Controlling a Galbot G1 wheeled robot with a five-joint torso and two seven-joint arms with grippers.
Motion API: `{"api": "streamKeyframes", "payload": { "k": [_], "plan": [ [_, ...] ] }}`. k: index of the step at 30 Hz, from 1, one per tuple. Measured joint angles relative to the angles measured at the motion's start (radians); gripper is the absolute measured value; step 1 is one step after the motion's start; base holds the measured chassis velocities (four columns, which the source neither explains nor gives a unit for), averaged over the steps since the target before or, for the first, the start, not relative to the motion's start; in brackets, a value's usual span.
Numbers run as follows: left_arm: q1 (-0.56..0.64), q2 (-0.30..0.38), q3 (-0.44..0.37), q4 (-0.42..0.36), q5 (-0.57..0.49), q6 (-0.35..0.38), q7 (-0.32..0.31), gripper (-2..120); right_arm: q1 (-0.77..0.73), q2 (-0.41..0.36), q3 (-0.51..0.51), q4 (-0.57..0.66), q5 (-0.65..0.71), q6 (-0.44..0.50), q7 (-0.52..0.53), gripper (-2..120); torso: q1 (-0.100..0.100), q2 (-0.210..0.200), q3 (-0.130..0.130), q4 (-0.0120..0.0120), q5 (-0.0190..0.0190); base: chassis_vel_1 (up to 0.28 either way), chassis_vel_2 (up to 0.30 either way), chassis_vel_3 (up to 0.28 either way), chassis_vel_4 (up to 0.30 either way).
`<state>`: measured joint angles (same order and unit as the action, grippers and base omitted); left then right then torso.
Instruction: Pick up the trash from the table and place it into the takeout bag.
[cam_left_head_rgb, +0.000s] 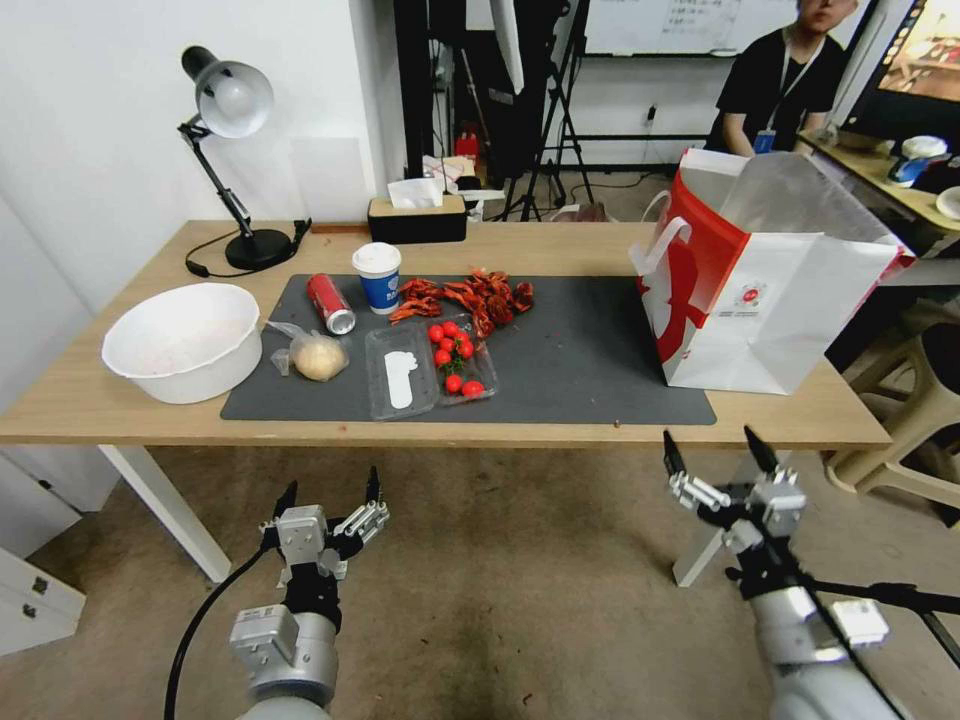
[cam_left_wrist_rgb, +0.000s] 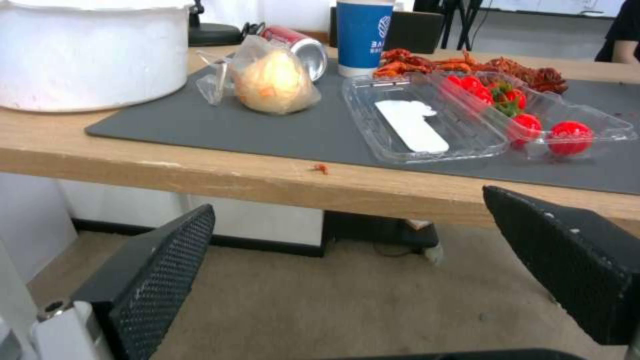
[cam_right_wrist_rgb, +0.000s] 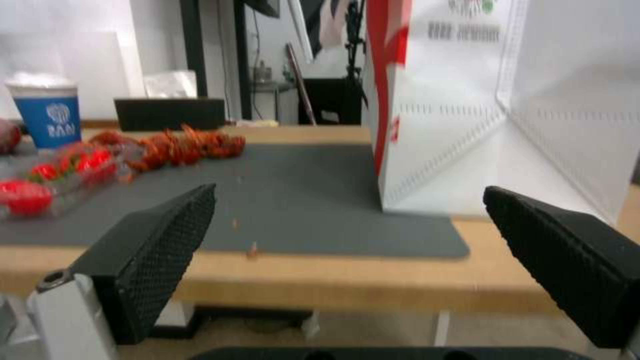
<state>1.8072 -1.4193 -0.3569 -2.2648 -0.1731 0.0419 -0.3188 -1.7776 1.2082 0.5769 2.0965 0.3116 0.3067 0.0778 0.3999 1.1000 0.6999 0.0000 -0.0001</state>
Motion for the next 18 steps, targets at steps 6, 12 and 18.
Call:
{"api": "streamKeyframes", "payload": {
  "k": [6, 12, 18],
  "plan": [
    [-0.004, -0.003, 0.0, 0.004, -0.002, 0.0, 0.0, 100, 0.001, 0.02, -0.018, -0.029, -0.01, 0.012, 0.002, 100, 0.0, 0.0, 0.0, 0.0001, 0.0, 0.0, 0.0, 0.0, 0.0],
    [-0.011, -0.004, -0.006, 0.008, -0.013, 0.0, 0.001, 100, 0.003, 0.021, -0.03, -0.034, -0.029, 0.015, 0.006, 100, 0.0, 0.0, 0.0, 0.0001, 0.0001, 0.0, 0.0, 0.0, 0.0],
    [-0.032, 0.003, -0.007, 0.016, -0.018, -0.007, 0.004, 100, 0.007, 0.021, -0.031, -0.034, -0.026, 0.012, 0.007, 100, 0.0, 0.0, 0.0, 0.0001, 0.0001, 0.0, 0.0, 0.0, 0.0]
  ]
}}
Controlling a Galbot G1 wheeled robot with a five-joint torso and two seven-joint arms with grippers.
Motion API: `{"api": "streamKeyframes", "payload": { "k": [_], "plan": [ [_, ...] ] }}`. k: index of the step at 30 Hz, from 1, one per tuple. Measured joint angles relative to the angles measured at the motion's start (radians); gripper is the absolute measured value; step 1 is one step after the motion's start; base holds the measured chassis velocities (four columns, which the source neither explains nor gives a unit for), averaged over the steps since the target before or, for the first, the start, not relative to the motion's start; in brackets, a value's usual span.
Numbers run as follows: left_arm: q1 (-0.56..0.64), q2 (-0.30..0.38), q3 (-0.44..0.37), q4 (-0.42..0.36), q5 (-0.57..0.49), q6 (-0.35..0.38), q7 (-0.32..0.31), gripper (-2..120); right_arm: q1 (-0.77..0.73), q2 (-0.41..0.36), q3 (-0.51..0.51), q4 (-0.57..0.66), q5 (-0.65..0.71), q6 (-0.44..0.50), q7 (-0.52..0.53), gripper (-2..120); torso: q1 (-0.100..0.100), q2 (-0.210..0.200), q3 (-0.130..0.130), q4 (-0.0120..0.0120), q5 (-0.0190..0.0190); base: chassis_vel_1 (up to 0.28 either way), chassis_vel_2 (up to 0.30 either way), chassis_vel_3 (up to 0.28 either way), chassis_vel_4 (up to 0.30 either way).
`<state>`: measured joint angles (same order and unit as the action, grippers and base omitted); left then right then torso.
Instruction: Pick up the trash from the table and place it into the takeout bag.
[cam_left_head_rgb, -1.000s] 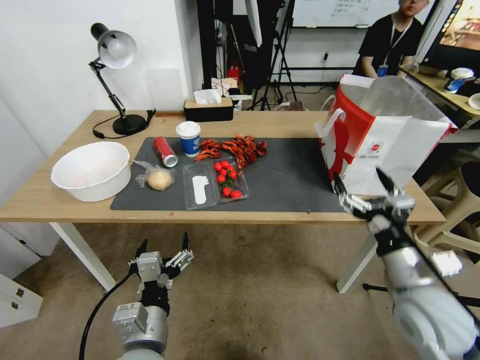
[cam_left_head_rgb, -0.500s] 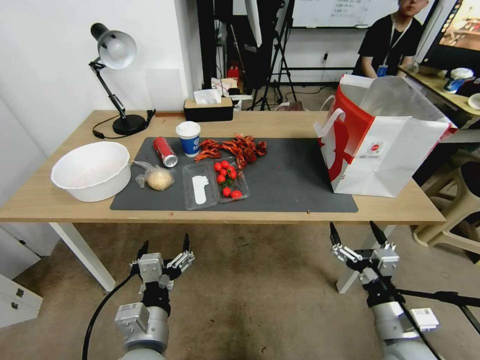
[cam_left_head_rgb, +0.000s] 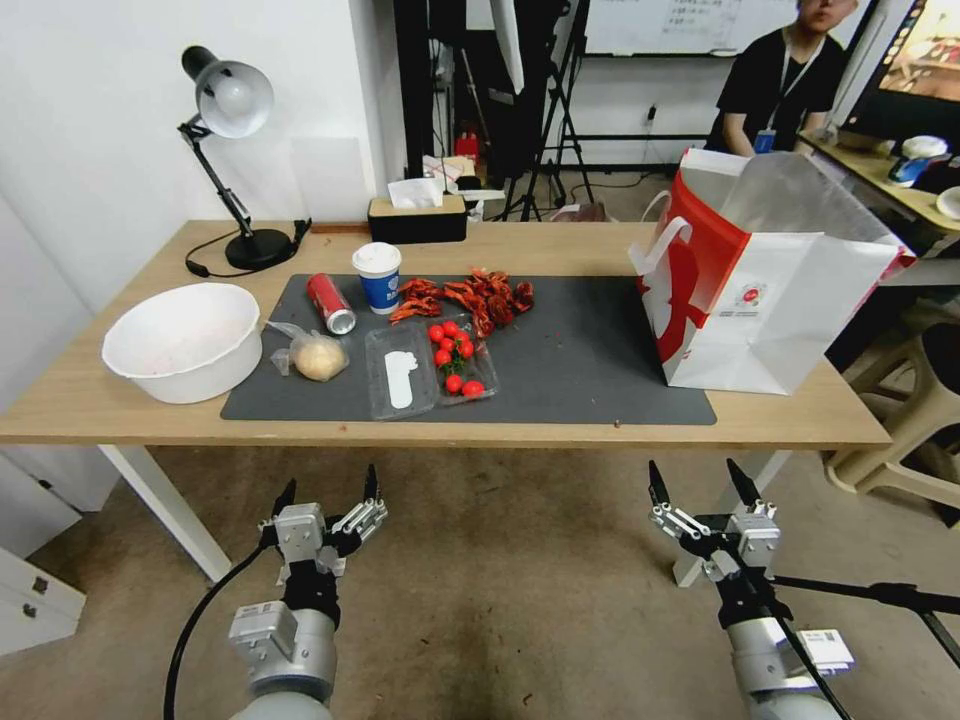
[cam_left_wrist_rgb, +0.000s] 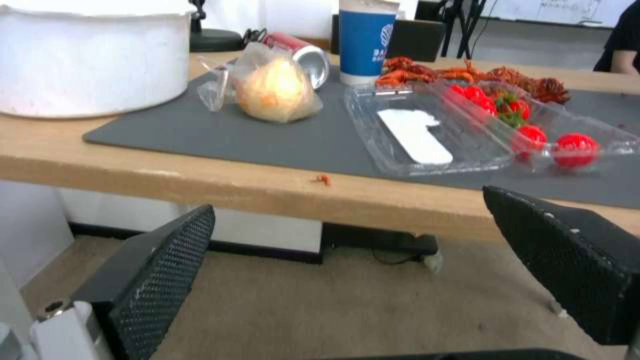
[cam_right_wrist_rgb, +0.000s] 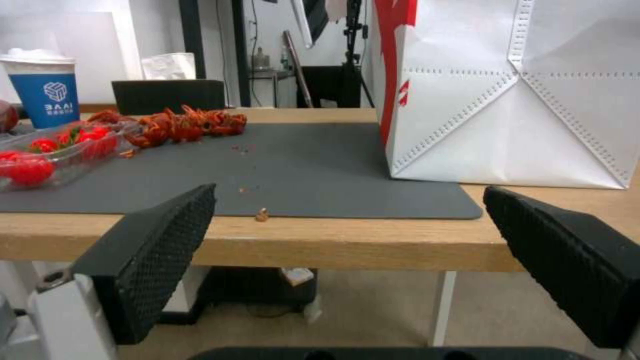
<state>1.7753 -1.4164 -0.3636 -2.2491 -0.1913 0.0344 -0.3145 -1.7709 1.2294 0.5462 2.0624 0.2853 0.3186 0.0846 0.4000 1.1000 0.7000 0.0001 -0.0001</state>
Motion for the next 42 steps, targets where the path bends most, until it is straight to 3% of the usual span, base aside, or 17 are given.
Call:
{"api": "streamKeyframes", "payload": {
  "k": [4, 8, 10, 13, 19, 22, 23, 24, 32, 37, 42],
  "plan": [
    [-0.025, 0.019, -0.016, 0.009, -0.036, -0.006, -0.002, 100, 0.02, -0.015, -0.011, 0.001, 0.005, -0.015, 0.003, 100, 0.0, 0.0, 0.0, -0.0005, -0.0001, 0.0, 0.0, 0.0, 0.0],
    [-0.042, 0.045, -0.049, 0.01, -0.082, -0.012, -0.005, 100, 0.045, -0.04, -0.029, -0.002, 0.015, -0.032, 0.003, 100, 0.0, 0.0, 0.0, 0.0005, 0.0001, 0.0, 0.0, 0.0, 0.0],
    [-0.071, 0.079, -0.077, 0.019, -0.111, -0.012, 0.001, 100, 0.055, -0.055, -0.035, -0.004, 0.022, -0.038, 0.001, 100, 0.0, 0.0, 0.0, -0.0004, -0.0002, 0.0, 0.0, 0.0, 0.0],
    [-0.096, 0.109, -0.1, 0.025, -0.135, -0.012, 0.011, 100, 0.071, -0.068, -0.041, -0.005, 0.029, -0.045, -0.001, 100, 0.0, 0.0, 0.0, 0.0004, 0.0003, 0.0, 0.0, 0.0, 0.0],
    [-0.206, 0.203, -0.118, 0.08, -0.202, -0.013, 0.056, 100, 0.065, -0.075, -0.037, -0.002, 0.034, -0.049, -0.003, 100, 0.0, 0.0, 0.0, -0.0003, -0.0001, 0.0, 0.0, 0.0, 0.0],
    [-0.3, 0.277, -0.128, 0.149, -0.276, -0.058, 0.15, 100, 0.054, -0.073, -0.032, 0.003, 0.03, -0.049, -0.004, 100, 0.0, 0.0, 0.0, 0.0001, -0.0003, 0.0, 0.0, 0.0, 0.0],
    [-0.389, 0.353, -0.121, 0.214, -0.344, -0.099, 0.237, 100, 0.043, -0.071, -0.031, 0.007, 0.022, -0.048, -0.004, 100, 0.0, 0.0, 0.0, -0.0004, -0.0001, 0.0, 0.0, 0.0, 0.0],
    [-0.427, 0.385, -0.109, 0.243, -0.364, -0.109, 0.259, 100, 0.039, -0.07, -0.03, 0.009, 0.019, -0.048, -0.004, 100, 0.0, 0.0, 0.0, -0.0001, -0.0001, 0.0, 0.0, 0.0, 0.0],
    [-0.552, 0.482, -0.048, 0.372, -0.398, -0.089, 0.328, 100, 0.033, -0.064, -0.027, 0.012, 0.003, -0.048, -0.003, 100, 0.0, 0.0, 0.0, -0.0002, 0.0, 0.0, 0.0, 0.0, 0.0],
    [-0.589, 0.499, -0.028, 0.419, -0.397, -0.081, 0.332, 100, 0.039, -0.063, -0.031, 0.006, -0.003, -0.048, -0.003, 100, 0.0, 0.0, 0.0, 0.0004, 0.0002, 0.0, 0.0, 0.0, 0.0],
    [-0.668, 0.511, 0.014, 0.483, -0.377, -0.052, 0.31, 100, 0.036, -0.059, -0.03, 0.004, -0.007, -0.048, -0.003, 100, 0.0, 0.0, 0.0, -0.0005, 0.0, 0.0, 0.0, 0.0, 0.0]
  ]
}}
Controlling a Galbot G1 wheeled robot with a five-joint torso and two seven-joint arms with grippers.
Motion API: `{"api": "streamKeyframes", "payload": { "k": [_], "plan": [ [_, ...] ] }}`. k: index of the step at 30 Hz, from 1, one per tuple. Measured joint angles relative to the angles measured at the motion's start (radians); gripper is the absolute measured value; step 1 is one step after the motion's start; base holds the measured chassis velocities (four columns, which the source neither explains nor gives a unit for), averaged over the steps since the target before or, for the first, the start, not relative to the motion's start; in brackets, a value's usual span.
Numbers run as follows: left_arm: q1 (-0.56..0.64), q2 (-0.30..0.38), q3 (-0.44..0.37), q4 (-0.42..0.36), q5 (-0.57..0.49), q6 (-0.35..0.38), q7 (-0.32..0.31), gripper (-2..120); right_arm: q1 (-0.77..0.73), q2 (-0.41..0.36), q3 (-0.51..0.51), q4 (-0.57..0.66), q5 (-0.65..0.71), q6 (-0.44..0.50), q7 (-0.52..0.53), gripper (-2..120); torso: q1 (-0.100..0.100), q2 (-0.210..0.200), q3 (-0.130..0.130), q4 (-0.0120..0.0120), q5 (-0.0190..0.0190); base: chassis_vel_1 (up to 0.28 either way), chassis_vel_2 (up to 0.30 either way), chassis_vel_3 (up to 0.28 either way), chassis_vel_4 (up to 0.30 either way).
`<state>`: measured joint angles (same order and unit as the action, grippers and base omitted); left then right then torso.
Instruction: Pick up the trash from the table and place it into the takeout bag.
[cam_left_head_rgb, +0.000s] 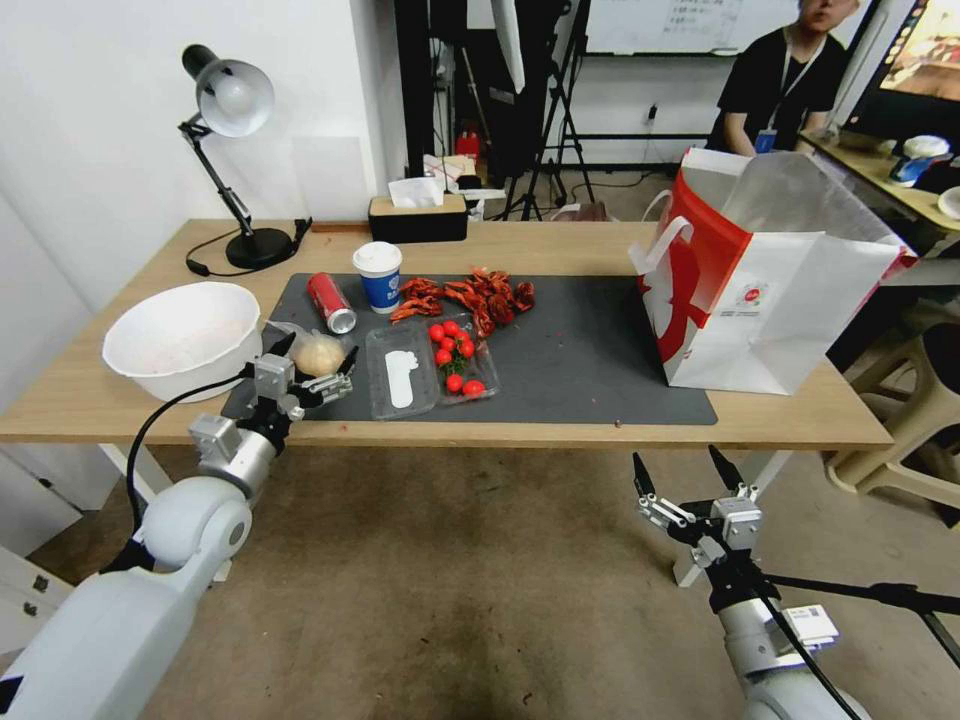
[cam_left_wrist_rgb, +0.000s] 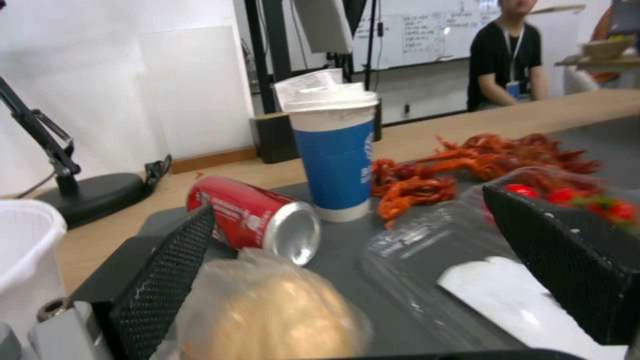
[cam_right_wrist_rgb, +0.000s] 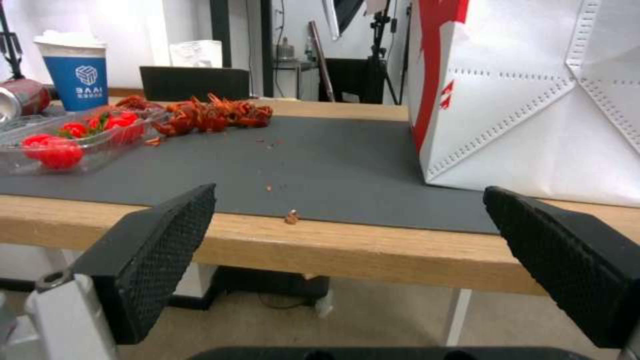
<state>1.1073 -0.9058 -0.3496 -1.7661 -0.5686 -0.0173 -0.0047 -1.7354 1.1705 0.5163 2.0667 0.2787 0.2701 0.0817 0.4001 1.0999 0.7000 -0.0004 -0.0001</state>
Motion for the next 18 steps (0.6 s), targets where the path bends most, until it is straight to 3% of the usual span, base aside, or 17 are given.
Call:
{"api": "streamKeyframes", "payload": {
  "k": [8, 18],
  "plan": [
    [-0.087, 0.029, 0.058, 0.069, 0.022, 0.074, -0.053, 100, -0.004, 0.002, 0.009, -0.002, -0.002, 0.001, 0.001, 100, 0.0, 0.0, 0.0, 0.0005, 0.0, 0.0, 0.0, 0.0, 0.0],
    [-0.112, 0.029, 0.066, 0.017, -0.141, 0.304, -0.087, 100, -0.01, 0.011, 0.007, -0.016, -0.012, 0.012, 0.002, 100, 0.0, 0.0, 0.0, 0.0005, 0.0001, 0.0, 0.0, 0.0, 0.0]
  ]
}}
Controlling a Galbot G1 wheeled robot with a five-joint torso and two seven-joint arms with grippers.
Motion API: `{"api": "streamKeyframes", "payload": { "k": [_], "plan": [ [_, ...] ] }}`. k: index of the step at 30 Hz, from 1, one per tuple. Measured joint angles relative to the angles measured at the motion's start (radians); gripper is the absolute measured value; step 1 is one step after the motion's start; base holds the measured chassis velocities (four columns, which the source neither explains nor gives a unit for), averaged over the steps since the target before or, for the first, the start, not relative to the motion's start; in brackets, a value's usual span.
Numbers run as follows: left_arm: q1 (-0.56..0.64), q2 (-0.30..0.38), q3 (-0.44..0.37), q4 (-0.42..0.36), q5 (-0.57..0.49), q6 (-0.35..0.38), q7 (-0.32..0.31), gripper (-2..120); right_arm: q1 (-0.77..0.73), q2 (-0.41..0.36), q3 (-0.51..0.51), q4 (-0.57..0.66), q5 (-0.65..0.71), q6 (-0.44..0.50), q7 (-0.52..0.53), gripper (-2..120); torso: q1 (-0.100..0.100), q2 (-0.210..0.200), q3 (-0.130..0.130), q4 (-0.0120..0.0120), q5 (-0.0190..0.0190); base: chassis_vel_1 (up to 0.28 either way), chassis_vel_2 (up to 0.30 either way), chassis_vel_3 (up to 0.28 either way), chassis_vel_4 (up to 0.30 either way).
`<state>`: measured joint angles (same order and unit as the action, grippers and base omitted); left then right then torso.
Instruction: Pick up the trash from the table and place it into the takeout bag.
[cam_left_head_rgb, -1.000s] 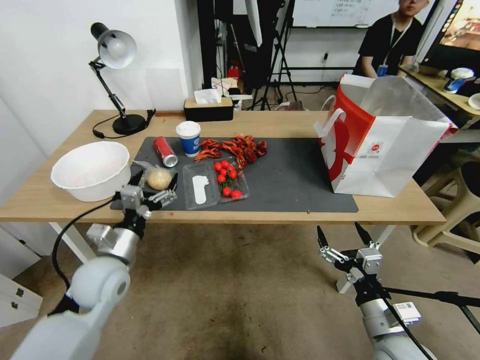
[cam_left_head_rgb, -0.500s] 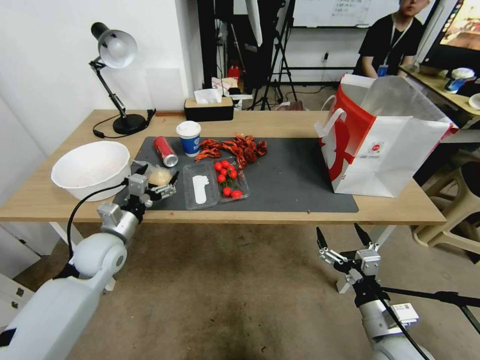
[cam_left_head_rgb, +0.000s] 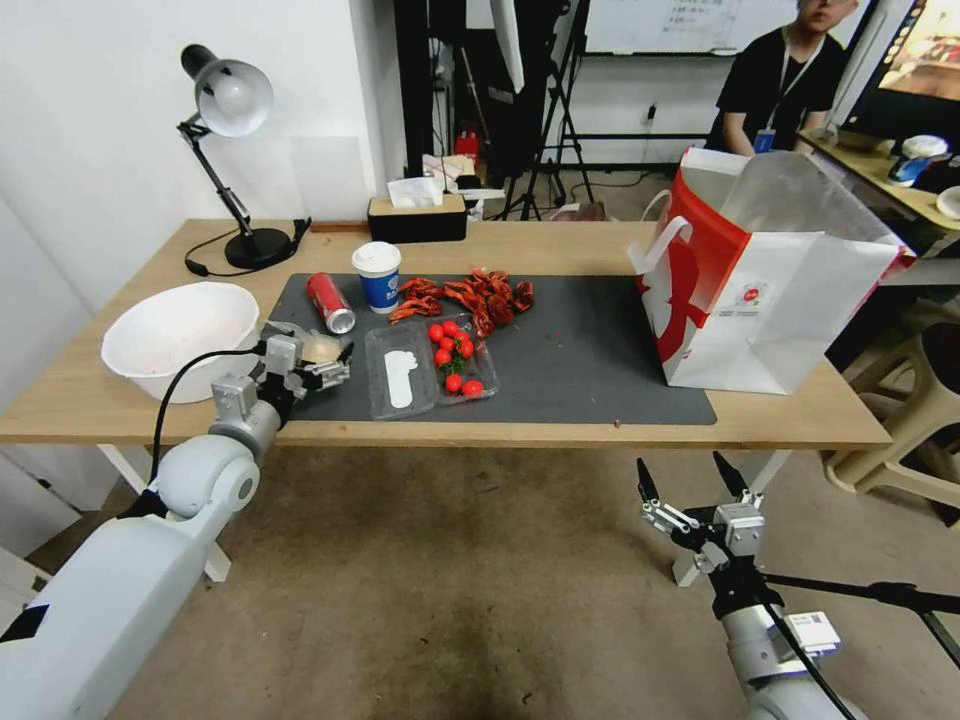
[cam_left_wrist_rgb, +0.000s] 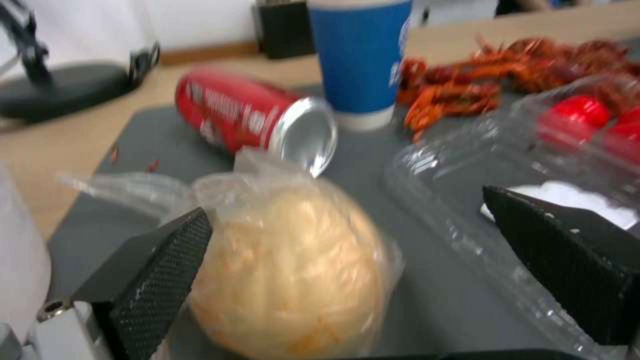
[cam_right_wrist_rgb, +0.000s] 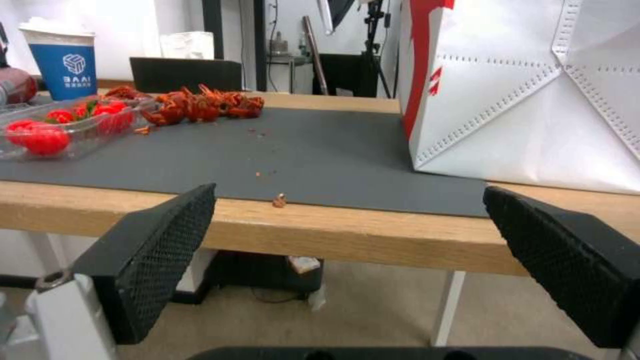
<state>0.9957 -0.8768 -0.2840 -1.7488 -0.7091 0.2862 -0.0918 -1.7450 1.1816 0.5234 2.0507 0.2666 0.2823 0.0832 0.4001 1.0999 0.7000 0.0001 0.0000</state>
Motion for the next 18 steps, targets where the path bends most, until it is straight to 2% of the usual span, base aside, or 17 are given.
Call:
{"api": "streamKeyframes", "payload": {
  "k": [1, 5, 11, 18],
  "plan": [
    [0.0, 0.0, 0.0, 0.0, 0.0, 0.0, 0.0, 100, 0.0, 0.0, 0.0, 0.0, 0.0, 0.0, 0.0, 100, 0.0, 0.0, 0.0, 0.0, 0.0, 0.0, 0.0, 0.0, 0.0],
    [-0.035, -0.006, 0.01, 0.012, -0.023, 0.07, -0.063, 100, -0.003, 0.004, -0.002, -0.007, -0.003, 0.009, -0.001, 100, 0.0, 0.0, 0.0, 0.0, 0.0, 0.0, 0.0, 0.0, 0.0],
    [-0.063, -0.015, 0.029, 0.023, -0.024, 0.132, -0.108, 100, -0.007, 0.007, -0.002, -0.014, -0.004, 0.017, -0.003, 100, 0.0, 0.0, 0.0, -0.0001, 0.0, 0.0, 0.0, 0.0, 0.0],
    [-0.077, -0.026, 0.046, 0.03, -0.02, 0.143, -0.136, 97, -0.006, 0.009, -0.002, -0.018, -0.004, 0.02, -0.003, 100, 0.0, 0.0, 0.0, -0.0001, 0.0, 0.0, 0.0, 0.0, 0.0]
  ]
}}
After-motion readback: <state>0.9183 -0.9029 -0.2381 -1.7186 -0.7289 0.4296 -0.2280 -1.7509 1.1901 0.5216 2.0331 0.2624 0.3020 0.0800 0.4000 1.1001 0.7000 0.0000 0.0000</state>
